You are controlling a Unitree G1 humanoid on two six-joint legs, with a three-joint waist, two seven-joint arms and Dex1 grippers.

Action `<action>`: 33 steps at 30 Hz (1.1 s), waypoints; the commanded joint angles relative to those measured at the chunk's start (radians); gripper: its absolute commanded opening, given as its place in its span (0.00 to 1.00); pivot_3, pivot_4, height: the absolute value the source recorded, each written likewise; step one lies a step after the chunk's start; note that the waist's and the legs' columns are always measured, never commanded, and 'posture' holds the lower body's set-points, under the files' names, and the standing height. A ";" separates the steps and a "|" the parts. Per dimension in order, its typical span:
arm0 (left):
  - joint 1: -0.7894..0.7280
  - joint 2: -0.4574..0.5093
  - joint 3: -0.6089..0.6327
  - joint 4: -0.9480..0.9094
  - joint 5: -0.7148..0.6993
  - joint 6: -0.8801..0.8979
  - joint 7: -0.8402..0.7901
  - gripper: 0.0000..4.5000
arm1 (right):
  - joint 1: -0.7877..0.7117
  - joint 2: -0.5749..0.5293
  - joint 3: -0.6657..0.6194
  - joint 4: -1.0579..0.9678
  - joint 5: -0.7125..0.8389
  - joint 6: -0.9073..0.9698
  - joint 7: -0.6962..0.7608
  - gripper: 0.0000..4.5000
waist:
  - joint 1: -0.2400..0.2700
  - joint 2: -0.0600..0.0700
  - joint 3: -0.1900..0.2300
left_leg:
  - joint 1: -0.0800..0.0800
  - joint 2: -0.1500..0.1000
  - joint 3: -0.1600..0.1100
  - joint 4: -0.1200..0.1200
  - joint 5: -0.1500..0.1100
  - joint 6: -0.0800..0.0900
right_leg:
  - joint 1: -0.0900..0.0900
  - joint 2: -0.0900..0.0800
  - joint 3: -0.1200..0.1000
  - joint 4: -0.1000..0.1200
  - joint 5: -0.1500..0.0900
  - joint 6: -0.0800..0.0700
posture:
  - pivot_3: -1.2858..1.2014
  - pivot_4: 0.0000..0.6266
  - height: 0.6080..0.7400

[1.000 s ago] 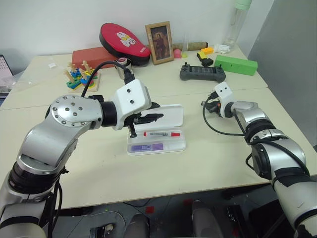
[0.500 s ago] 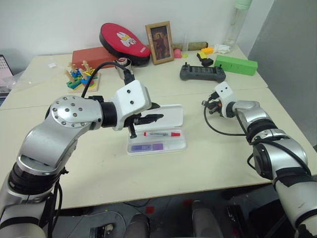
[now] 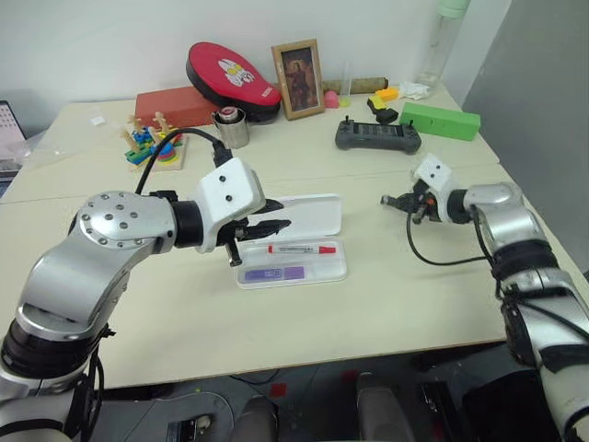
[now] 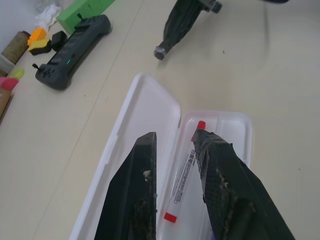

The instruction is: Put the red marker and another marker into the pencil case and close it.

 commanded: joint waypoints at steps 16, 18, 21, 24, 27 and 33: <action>0.365 -0.030 0.104 -0.016 0.009 -0.075 0.073 0.27 | 0.182 0.066 0.125 -0.823 0.218 0.470 -0.038 0.04 | 0.037 -0.001 0.000 | 0.002 0.002 0.000 0.006 0.000 0.002 | 0.005 0.003 0.000 0.000 0.006 0.007 | 0.52 0.24 1.00; 0.379 -0.024 0.101 -0.010 0.022 -0.092 0.070 0.27 | 0.176 0.084 0.147 -0.822 0.219 0.469 -0.060 0.04 | 0.050 -0.002 0.000 | 0.002 0.002 0.000 0.007 0.000 0.002 | 0.005 0.003 0.001 -0.001 0.006 0.007 | 0.52 0.24 1.00; 0.385 -0.029 0.104 0.009 0.041 -0.108 0.086 0.27 | 0.176 0.092 0.168 -0.829 0.230 0.474 -0.075 0.04 | 0.058 -0.002 0.000 | 0.002 0.002 0.000 0.006 0.000 0.002 | 0.005 0.003 0.001 -0.001 0.006 0.007 | 0.52 0.24 1.00; 0.386 -0.046 0.089 0.045 0.075 -0.141 0.108 0.27 | 0.185 0.097 0.184 -0.829 0.235 0.475 -0.095 0.04 | 0.058 -0.002 0.000 | 0.002 0.002 0.000 0.006 0.000 0.002 | 0.005 0.003 0.001 -0.002 0.006 0.006 | 0.52 0.24 1.00; 0.381 -0.062 0.063 0.060 0.101 -0.161 0.126 0.27 | 0.204 0.078 0.198 -0.804 0.223 0.449 -0.100 0.04 | 0.058 -0.002 0.000 | 0.002 0.002 0.000 0.006 0.000 0.002 | 0.005 0.003 0.001 -0.002 0.006 0.006 | 0.52 0.24 1.00; 0.362 -0.068 0.061 0.072 0.110 -0.171 0.121 0.27 | 0.224 0.037 0.210 -0.718 0.198 0.378 -0.104 0.04 | 0.058 -0.002 0.000 | 0.002 0.002 0.000 0.006 0.000 0.002 | 0.005 0.003 0.001 -0.002 0.006 0.006 | 0.52 0.24 1.00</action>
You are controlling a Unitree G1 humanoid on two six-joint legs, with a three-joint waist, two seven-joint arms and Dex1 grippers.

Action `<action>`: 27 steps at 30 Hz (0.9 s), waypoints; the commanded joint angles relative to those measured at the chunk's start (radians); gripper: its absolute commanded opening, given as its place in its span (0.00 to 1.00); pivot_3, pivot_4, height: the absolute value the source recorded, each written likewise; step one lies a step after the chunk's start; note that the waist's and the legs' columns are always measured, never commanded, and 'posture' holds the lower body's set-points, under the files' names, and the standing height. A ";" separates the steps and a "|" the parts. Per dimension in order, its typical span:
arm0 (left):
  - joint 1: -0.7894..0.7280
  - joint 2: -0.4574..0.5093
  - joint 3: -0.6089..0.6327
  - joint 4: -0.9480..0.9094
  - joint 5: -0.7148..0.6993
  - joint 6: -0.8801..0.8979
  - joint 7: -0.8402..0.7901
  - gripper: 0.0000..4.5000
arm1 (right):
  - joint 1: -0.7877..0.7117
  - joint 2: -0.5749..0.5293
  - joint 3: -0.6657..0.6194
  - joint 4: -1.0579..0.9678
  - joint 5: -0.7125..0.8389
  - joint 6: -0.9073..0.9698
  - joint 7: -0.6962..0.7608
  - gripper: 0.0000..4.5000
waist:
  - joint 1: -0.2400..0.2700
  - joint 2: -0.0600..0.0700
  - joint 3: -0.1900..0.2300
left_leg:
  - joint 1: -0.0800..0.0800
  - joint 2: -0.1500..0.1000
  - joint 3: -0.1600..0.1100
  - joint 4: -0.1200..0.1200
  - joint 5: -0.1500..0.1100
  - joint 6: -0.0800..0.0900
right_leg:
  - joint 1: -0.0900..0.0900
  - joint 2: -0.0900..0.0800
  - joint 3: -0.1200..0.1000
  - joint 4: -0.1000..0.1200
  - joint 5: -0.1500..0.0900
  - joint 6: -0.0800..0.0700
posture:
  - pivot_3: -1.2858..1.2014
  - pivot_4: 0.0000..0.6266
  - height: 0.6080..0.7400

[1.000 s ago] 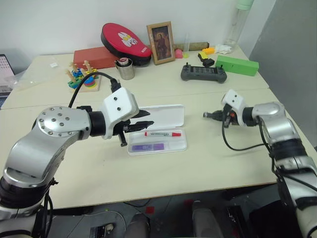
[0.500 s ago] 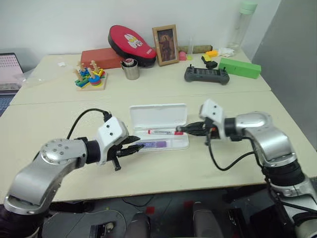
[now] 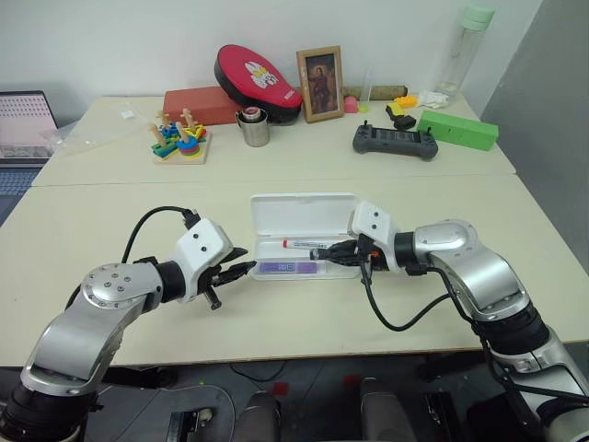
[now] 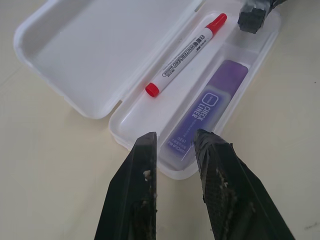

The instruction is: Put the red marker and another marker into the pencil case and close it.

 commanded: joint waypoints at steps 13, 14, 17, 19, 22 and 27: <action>-0.028 0.005 0.017 -0.010 0.017 -0.023 0.002 0.27 | 0.007 -0.038 0.020 0.110 -0.047 -0.148 -0.002 0.34 | -0.002 0.000 0.000 | 0.000 0.000 0.000 0.000 0.000 0.000 | 0.000 0.000 0.000 0.000 0.000 0.000 | 0.52 0.24 1.00; -0.027 0.006 0.019 -0.009 0.016 -0.024 0.000 0.27 | 0.004 -0.037 0.018 0.109 -0.044 -0.144 -0.001 0.41 | -0.002 0.000 0.000 | 0.000 0.000 0.000 0.000 0.000 0.000 | 0.000 0.000 0.000 0.000 0.000 0.000 | 0.52 0.24 1.00; -0.029 0.008 0.022 -0.008 0.015 -0.024 -0.002 0.27 | -0.004 -0.039 0.014 0.108 -0.040 -0.142 0.007 0.58 | -0.002 0.000 0.000 | 0.000 0.000 0.000 0.000 0.000 0.000 | 0.000 0.000 0.000 0.000 0.000 0.000 | 0.52 0.24 1.00; -0.035 0.008 0.025 -0.010 0.010 -0.018 -0.002 0.27 | -0.015 -0.041 0.005 0.105 -0.034 -0.134 0.011 0.68 | -0.002 0.000 0.000 | 0.000 0.000 0.000 0.000 0.000 0.000 | 0.000 0.000 0.000 0.000 0.000 0.000 | 0.52 0.24 1.00; -0.044 0.019 0.061 -0.032 -0.031 0.006 -0.021 0.27 | -0.061 -0.043 -0.040 0.095 0.002 -0.090 0.015 0.84 | -0.002 0.000 0.000 | 0.000 0.000 0.000 0.000 0.000 0.000 | 0.000 0.000 0.000 0.000 0.000 0.000 | 0.52 0.24 1.00; -0.052 0.073 0.119 -0.057 -0.074 0.027 -0.063 0.27 | -0.115 -0.098 -0.065 0.148 -0.007 -0.132 0.034 0.91 | -0.002 0.000 0.001 | -0.001 0.000 0.000 0.000 0.000 0.000 | -0.001 0.000 0.000 0.000 0.000 0.000 | 0.52 0.24 1.00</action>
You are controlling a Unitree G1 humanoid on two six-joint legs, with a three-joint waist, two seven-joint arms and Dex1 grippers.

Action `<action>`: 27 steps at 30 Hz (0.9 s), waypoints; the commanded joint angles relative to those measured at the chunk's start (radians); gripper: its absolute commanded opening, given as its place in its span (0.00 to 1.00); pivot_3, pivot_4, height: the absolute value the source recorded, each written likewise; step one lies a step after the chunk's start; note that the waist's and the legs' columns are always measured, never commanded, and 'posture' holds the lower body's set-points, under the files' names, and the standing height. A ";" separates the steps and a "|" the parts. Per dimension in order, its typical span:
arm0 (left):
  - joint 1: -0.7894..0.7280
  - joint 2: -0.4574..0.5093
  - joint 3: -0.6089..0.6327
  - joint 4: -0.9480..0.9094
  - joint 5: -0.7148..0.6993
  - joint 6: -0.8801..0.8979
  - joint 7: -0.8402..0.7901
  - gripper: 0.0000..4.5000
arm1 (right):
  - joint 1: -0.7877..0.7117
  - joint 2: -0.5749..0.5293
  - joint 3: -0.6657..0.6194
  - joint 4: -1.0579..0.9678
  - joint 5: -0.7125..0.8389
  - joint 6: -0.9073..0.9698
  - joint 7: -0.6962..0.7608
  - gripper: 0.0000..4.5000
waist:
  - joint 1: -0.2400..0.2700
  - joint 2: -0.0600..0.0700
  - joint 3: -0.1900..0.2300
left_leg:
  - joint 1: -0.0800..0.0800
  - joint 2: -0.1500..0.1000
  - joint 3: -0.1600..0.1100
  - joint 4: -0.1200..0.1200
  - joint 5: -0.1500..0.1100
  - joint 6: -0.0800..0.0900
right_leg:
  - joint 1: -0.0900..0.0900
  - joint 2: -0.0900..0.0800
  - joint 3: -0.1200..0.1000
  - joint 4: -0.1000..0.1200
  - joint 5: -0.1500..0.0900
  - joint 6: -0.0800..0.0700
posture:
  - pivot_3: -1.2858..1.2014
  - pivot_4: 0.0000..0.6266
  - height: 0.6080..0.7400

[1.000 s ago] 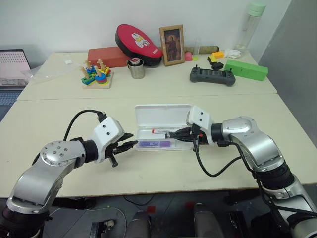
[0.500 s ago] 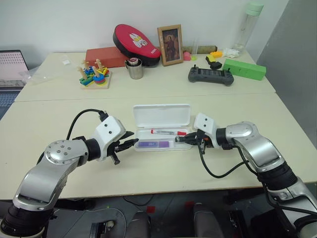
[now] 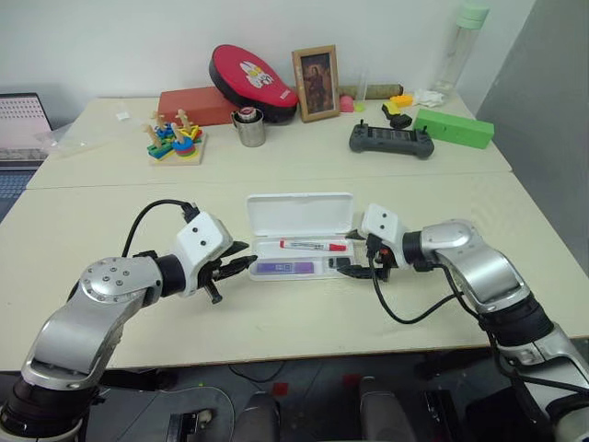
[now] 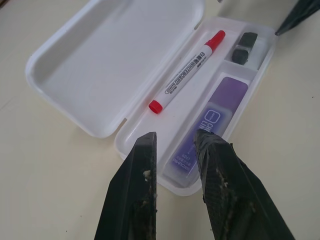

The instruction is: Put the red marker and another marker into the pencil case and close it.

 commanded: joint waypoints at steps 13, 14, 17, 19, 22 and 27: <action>-0.042 0.082 0.100 -0.095 -0.078 0.044 -0.035 0.27 | -0.158 -0.053 -0.031 0.313 -0.109 -0.200 -0.027 0.42 | -0.003 0.000 0.001 | -0.001 0.000 0.001 -0.001 0.000 0.000 | 0.000 0.000 0.000 -0.002 0.000 0.000 | 0.52 0.24 1.00; -0.042 0.082 0.100 -0.098 -0.079 0.046 -0.033 0.27 | -0.166 -0.046 -0.033 0.333 -0.114 -0.212 -0.033 0.36 | -0.004 0.000 0.001 | -0.001 0.000 0.001 -0.001 0.000 0.000 | 0.000 0.000 0.000 -0.002 0.000 0.000 | 0.52 0.24 1.00; -0.042 0.084 0.107 -0.105 -0.089 0.052 -0.031 0.27 | -0.191 -0.022 -0.040 0.391 -0.121 -0.249 -0.041 0.19 | -0.004 0.000 0.001 | -0.001 0.000 0.001 -0.001 0.000 0.000 | -0.001 0.000 0.000 -0.002 0.000 -0.001 | 0.52 0.24 1.00; -0.040 0.086 0.109 -0.107 -0.091 0.053 -0.031 0.27 | -0.207 -0.009 -0.041 0.423 -0.127 -0.274 -0.047 0.15 | -0.004 0.000 0.001 | -0.001 0.000 0.001 -0.002 0.000 0.000 | -0.001 0.000 0.000 -0.002 0.000 -0.001 | 0.52 0.24 1.00; -0.041 0.088 0.104 -0.106 -0.082 0.051 -0.027 0.27 | -0.246 0.021 -0.036 0.494 -0.147 -0.323 -0.072 0.09 | -0.003 0.000 0.001 | -0.001 0.000 0.001 -0.001 0.000 0.000 | -0.001 0.000 0.000 -0.002 0.000 -0.001 | 0.52 0.24 1.00; -0.031 0.089 0.124 -0.116 -0.103 0.068 -0.026 0.27 | -0.326 0.110 -0.015 0.637 -0.183 -0.398 -0.096 0.01 | -0.019 0.000 0.001 | 0.000 0.000 0.001 -0.002 0.000 0.000 | -0.001 0.000 0.000 -0.001 0.000 -0.001 | 0.52 0.24 1.00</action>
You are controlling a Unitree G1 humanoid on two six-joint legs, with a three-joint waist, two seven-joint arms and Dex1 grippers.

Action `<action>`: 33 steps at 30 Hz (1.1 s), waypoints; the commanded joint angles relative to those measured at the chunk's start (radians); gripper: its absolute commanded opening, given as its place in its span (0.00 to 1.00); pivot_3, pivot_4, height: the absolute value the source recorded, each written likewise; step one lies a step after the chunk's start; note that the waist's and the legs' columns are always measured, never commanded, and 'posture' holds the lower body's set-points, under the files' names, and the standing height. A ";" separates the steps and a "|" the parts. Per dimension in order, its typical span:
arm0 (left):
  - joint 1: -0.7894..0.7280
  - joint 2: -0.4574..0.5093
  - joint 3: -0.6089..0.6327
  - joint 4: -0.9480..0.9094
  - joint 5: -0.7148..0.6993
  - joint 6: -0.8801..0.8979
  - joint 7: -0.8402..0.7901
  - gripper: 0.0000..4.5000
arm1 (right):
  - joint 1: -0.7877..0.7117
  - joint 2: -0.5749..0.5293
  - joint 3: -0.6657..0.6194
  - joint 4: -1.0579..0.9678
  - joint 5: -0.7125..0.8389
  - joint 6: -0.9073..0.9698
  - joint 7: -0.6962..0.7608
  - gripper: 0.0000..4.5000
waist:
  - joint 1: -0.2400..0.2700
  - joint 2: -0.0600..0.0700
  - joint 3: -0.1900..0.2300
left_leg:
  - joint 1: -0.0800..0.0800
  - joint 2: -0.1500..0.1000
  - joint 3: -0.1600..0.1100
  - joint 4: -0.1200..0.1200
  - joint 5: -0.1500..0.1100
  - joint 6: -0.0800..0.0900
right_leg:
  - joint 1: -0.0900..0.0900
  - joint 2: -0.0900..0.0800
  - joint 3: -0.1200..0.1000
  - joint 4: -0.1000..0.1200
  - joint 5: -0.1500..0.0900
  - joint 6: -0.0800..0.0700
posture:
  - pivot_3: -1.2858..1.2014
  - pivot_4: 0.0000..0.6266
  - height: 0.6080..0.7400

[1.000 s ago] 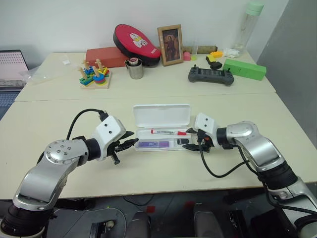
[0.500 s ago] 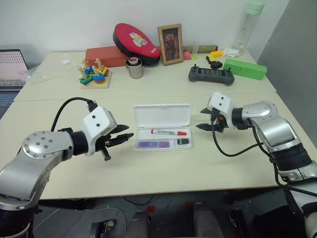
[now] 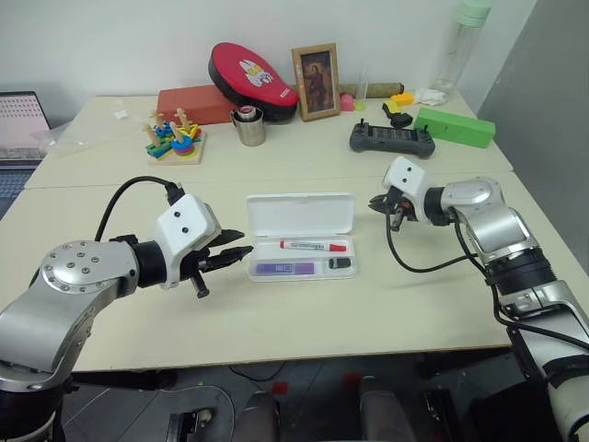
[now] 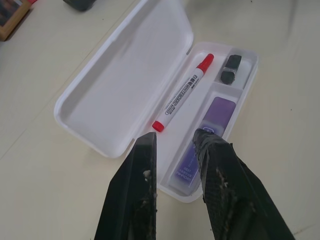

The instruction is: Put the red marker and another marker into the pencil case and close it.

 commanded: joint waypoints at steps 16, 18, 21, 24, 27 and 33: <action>-0.062 0.010 0.176 -0.033 -0.124 0.091 0.065 0.27 | -0.129 0.119 -0.013 0.082 0.007 -0.137 0.073 0.01 | -0.012 0.001 0.001 | 0.000 0.001 0.000 -0.001 0.000 0.000 | -0.001 0.001 0.000 -0.001 0.001 -0.004 | 0.52 0.24 1.00; -0.065 0.009 0.176 -0.034 -0.129 0.092 0.073 0.27 | -0.105 0.114 -0.007 0.006 0.028 -0.103 0.126 0.01 | -0.012 0.001 0.001 | -0.001 0.001 0.000 -0.002 0.000 0.000 | -0.001 0.001 0.000 -0.001 0.001 -0.003 | 0.52 0.24 1.00; -0.069 0.007 0.169 -0.036 -0.135 0.093 0.082 0.27 | -0.073 0.110 0.005 -0.055 0.029 -0.086 0.167 0.01 | -0.011 0.001 0.001 | -0.001 0.001 0.000 -0.002 0.000 0.000 | -0.001 0.001 0.000 -0.001 0.000 -0.002 | 0.52 0.24 1.00; -0.069 0.010 0.167 -0.034 -0.136 0.088 0.085 0.27 | -0.055 0.108 0.016 -0.074 0.015 -0.076 0.175 0.01 | -0.011 0.001 0.001 | -0.001 0.001 0.000 -0.001 0.000 0.000 | -0.001 0.001 0.000 0.000 0.000 -0.001 | 0.52 0.24 1.00; -0.067 0.013 0.169 -0.032 -0.137 0.087 0.087 0.27 | -0.044 0.101 0.025 -0.095 0.013 -0.072 0.191 0.01 | -0.011 0.001 0.001 | -0.001 0.001 0.000 -0.001 0.000 0.000 | -0.001 0.001 0.000 0.000 0.000 -0.001 | 0.52 0.24 1.00; -0.067 0.015 0.171 -0.032 -0.141 0.089 0.092 0.27 | -0.009 0.097 0.041 -0.153 0.013 -0.044 0.222 0.01 | -0.011 0.001 0.001 | 0.000 0.001 0.000 -0.002 0.000 0.000 | -0.001 0.001 0.000 0.000 0.000 -0.001 | 0.52 0.24 1.00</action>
